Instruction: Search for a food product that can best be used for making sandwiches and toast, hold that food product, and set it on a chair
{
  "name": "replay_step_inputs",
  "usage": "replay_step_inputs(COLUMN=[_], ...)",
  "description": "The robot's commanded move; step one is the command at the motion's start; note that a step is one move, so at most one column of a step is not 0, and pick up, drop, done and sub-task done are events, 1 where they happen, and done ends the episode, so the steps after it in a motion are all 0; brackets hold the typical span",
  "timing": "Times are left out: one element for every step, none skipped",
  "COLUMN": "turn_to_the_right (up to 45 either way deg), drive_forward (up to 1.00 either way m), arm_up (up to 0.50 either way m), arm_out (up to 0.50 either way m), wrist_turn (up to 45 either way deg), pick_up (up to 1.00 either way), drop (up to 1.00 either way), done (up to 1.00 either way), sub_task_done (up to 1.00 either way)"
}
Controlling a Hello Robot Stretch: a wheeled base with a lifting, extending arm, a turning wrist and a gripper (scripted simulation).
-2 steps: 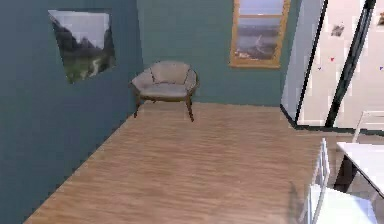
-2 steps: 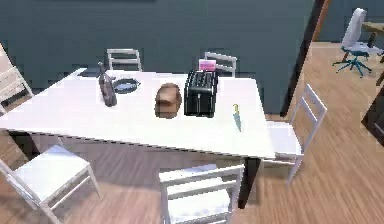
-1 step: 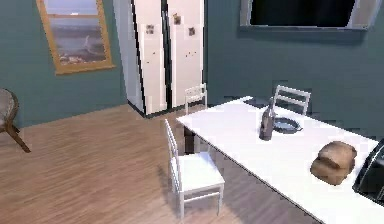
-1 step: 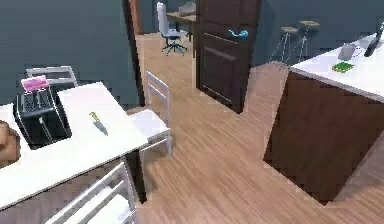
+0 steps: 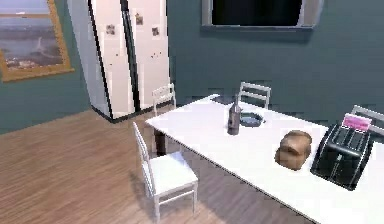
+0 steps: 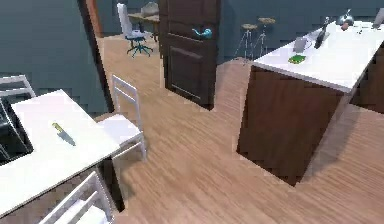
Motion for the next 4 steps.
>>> replay_step_inputs(turn_to_the_right=[0.0,-27.0,0.0,0.0], drive_forward=[0.70,0.00,0.00,0.00], arm_up=[0.00,0.00,0.50,0.30], arm_out=[0.00,0.00,0.00,0.00], wrist_turn=[0.0,0.0,0.0,0.0], pick_up=[0.00,0.00,0.00,0.00], drop=[0.00,0.00,0.00,0.00], done=[0.00,0.00,0.00,0.00], sub_task_done=[0.00,0.00,0.00,0.00])
